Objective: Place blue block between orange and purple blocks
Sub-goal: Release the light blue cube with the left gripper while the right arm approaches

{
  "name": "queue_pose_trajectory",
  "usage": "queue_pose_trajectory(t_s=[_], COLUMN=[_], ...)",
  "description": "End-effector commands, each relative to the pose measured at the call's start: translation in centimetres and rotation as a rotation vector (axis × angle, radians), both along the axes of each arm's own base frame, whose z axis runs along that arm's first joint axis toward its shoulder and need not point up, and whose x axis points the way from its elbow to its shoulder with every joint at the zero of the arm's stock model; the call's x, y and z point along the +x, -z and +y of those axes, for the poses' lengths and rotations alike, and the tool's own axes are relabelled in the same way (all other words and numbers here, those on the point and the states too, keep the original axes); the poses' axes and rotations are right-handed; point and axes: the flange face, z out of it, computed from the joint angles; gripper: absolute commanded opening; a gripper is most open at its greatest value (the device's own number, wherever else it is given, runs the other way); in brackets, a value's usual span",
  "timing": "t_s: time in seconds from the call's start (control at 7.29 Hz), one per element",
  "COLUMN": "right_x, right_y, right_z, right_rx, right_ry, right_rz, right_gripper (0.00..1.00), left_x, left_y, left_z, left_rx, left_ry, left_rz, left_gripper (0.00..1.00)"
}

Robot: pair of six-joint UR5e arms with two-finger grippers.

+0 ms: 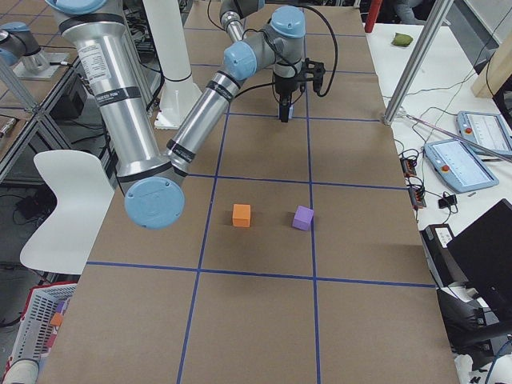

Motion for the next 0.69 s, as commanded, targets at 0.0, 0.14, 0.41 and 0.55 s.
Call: queue_pose_trajectory(t_s=[0.0, 0.14, 0.41, 0.55], right_x=[-5.2, -6.5, -8.5, -10.2], right_y=[4.9, 5.7, 6.9, 7.6], right_z=[1.3, 1.7, 2.5, 3.1], right_rx=[-0.052, -0.04, -0.048, -0.034], right_ry=[0.003, 0.008, 0.023, 0.027], right_rz=[-0.038, -0.027, -0.032, -0.018], right_gripper=[1.0, 1.0, 1.0, 1.0], left_x=[0.4, 0.0, -4.0, -8.2], left_y=[-0.2, 0.4, 3.1, 3.4], left_z=[0.4, 0.2, -1.6, -4.1], left_rx=[-0.003, -0.001, 0.001, -0.075], left_ry=[-0.003, 0.0, 0.023, 0.016], left_rz=[-0.001, 0.009, 0.056, 0.07], left_gripper=[1.0, 1.0, 1.0, 1.0])
